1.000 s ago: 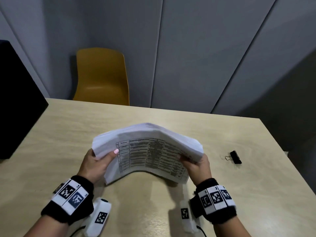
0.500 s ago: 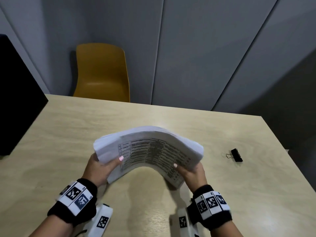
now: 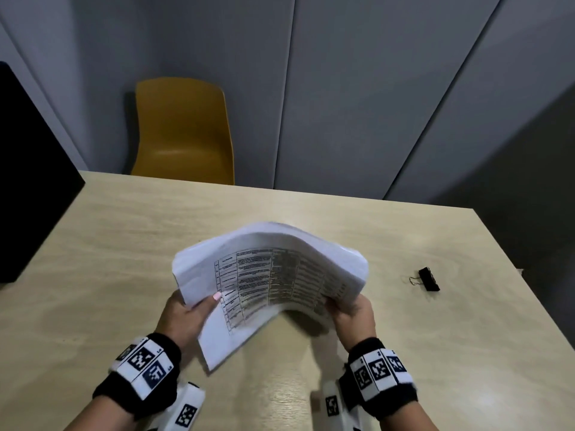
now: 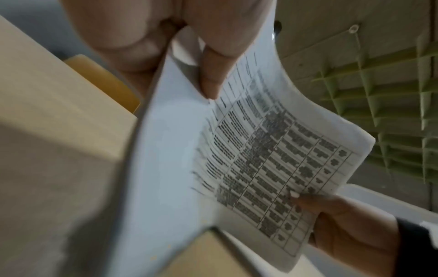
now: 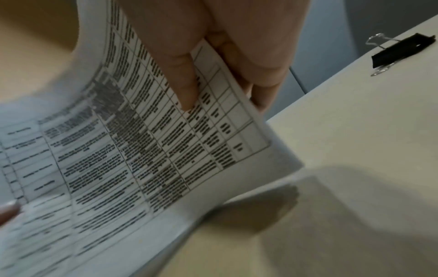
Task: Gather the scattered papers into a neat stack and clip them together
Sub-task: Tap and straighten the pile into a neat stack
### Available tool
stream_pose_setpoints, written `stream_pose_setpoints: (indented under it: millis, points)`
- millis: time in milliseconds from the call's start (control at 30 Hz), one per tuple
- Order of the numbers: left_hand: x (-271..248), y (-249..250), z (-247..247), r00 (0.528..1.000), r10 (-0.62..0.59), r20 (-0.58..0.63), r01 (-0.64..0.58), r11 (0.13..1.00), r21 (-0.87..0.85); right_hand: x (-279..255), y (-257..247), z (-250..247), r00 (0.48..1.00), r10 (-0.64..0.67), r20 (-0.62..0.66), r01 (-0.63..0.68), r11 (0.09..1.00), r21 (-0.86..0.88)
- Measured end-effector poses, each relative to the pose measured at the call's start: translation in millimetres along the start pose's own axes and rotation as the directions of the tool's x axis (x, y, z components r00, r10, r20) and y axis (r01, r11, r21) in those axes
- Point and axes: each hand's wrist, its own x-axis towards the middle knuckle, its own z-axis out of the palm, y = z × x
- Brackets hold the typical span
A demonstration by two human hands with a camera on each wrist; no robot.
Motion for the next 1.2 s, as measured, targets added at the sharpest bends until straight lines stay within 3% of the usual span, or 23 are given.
stream_pose_setpoints:
  millis: [100, 167, 200, 233, 267, 300, 333, 367, 433, 500, 600, 667, 767, 900, 1100, 1200]
  points:
    - [0.3, 2.2, -2.8, 0.999, -0.003, 0.036, 0.006, 0.997, -0.071, 7.4, -6.4, -2.7, 0.981, -0.065, -0.181, 0.054, 0.997, -0.062]
    - [-3.6, 4.9, 1.9, 0.996, 0.016, 0.087, 0.0, 0.984, -0.177, 9.2, -14.5, -3.0, 0.968, 0.019, -0.249, -0.015, 1.0, 0.016]
    - [-4.5, 3.5, 4.1, 0.994, 0.014, 0.108, 0.012, 0.97, -0.241, 8.0, -22.1, -2.5, 0.971, 0.123, -0.207, -0.085, 0.98, 0.182]
    - [-6.9, 4.4, 8.6, 0.992, 0.007, 0.129, 0.033, 0.95, -0.309, 5.6, -29.9, -0.9, 0.974, 0.209, -0.088, -0.156, 0.9, 0.408]
    - [-9.2, 5.0, 13.4, 0.99, -0.014, 0.142, 0.066, 0.929, -0.364, 2.9, -36.0, 0.9, 0.968, 0.234, 0.092, -0.241, 0.756, 0.609]
    - [-11.6, 6.2, 18.2, 0.988, -0.033, 0.154, 0.094, 0.907, -0.41, 1.4, -39.9, 3.1, 0.94, 0.219, 0.26, -0.34, 0.595, 0.728]
    - [-14.3, 7.2, 22.5, 0.984, -0.046, 0.17, 0.117, 0.892, -0.436, -1.5, -45.0, 4.1, 0.908, 0.17, 0.384, -0.416, 0.493, 0.764]
    - [-17.1, 7.3, 25.7, 0.981, -0.057, 0.185, 0.136, 0.882, -0.451, -4.2, -49.3, 4.4, 0.887, 0.124, 0.444, -0.447, 0.471, 0.761]
    - [-20.0, 9.5, 26.3, 0.973, -0.08, 0.218, 0.174, 0.872, -0.457, -4.2, -58.7, 2.4, 0.884, 0.099, 0.457, -0.432, 0.547, 0.717]
    - [-15.1, 13.2, 15.0, 0.965, -0.105, 0.24, 0.211, 0.855, -0.474, 1.4, -59.4, -3.9, 0.915, 0.055, 0.399, -0.341, 0.633, 0.695]
    - [-1.7, 30.8, -15.2, 0.947, -0.083, 0.31, 0.245, 0.81, -0.533, 7.8, -59.4, -21.4, 0.938, -0.019, 0.347, -0.238, 0.693, 0.681]
    - [5.4, 45.4, -31.2, 0.909, -0.036, 0.416, 0.222, 0.885, -0.409, 11.9, -57.2, -28.3, 0.934, -0.047, 0.354, -0.199, 0.755, 0.625]
    - [10.3, 65.5, -30.1, 0.855, 0.04, 0.517, 0.058, 0.984, -0.171, 12.5, -57.6, -28.3, 0.913, -0.081, 0.4, -0.157, 0.835, 0.527]
    - [11.8, 70.6, -8.5, 0.887, 0.161, 0.433, -0.165, 0.986, -0.029, 3.1, -65.7, -13.5, 0.925, -0.18, 0.336, 0.025, 0.908, 0.419]
    - [6.8, 54.8, 6.0, 0.899, 0.208, 0.385, -0.238, 0.971, 0.032, -1.7, -60.4, -1.2, 0.946, -0.242, 0.217, 0.178, 0.944, 0.277]
    - [9.4, 50.1, 5.1, 0.909, 0.251, 0.332, -0.288, 0.955, 0.067, -0.1, -58.6, -2.9, 0.958, -0.244, 0.153, 0.189, 0.932, 0.308]
